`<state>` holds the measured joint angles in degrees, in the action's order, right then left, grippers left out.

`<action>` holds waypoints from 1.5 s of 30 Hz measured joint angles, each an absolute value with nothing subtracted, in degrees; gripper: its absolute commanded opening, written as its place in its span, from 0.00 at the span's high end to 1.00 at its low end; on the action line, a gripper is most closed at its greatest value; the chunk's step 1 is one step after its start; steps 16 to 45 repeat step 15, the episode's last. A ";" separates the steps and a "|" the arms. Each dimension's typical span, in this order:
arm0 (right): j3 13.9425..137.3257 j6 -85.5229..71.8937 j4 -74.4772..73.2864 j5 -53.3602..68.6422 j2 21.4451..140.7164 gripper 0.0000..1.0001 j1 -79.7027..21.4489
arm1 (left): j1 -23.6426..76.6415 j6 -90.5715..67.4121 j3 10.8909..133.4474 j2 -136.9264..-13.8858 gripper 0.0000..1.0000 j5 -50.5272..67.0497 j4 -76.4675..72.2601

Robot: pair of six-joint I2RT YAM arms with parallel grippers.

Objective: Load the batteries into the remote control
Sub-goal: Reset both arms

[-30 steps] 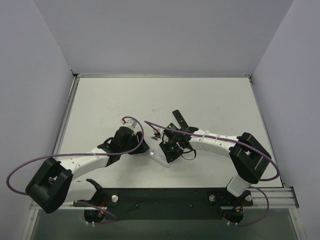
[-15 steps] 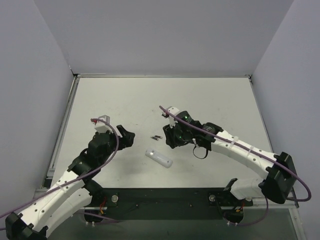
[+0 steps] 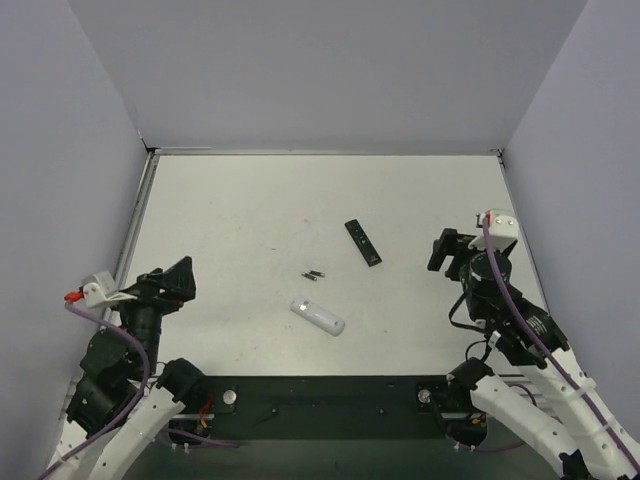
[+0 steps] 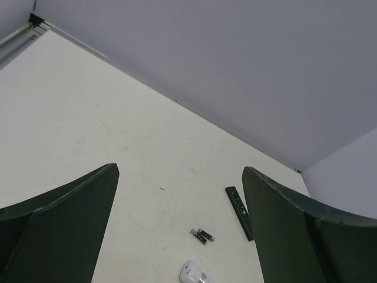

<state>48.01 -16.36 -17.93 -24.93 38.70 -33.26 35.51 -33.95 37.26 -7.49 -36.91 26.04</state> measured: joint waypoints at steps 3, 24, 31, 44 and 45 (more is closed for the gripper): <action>47.22 -14.94 -18.17 -31.11 33.26 0.21 -32.60 | 35.51 -32.67 37.34 -2.72 0.03 -40.12 26.92; 41.54 -10.55 -16.40 -40.49 26.33 0.18 -32.53 | 35.51 -26.65 35.51 -0.58 0.03 -43.22 26.48; 41.54 -10.55 -16.40 -40.49 26.33 0.18 -32.53 | 35.51 -26.65 35.51 -0.58 0.03 -43.22 26.48; 41.54 -10.55 -16.40 -40.49 26.33 0.18 -32.53 | 35.51 -26.65 35.51 -0.58 0.03 -43.22 26.48; 41.54 -10.55 -16.40 -40.49 26.33 0.18 -32.53 | 35.51 -26.65 35.51 -0.58 0.03 -43.22 26.48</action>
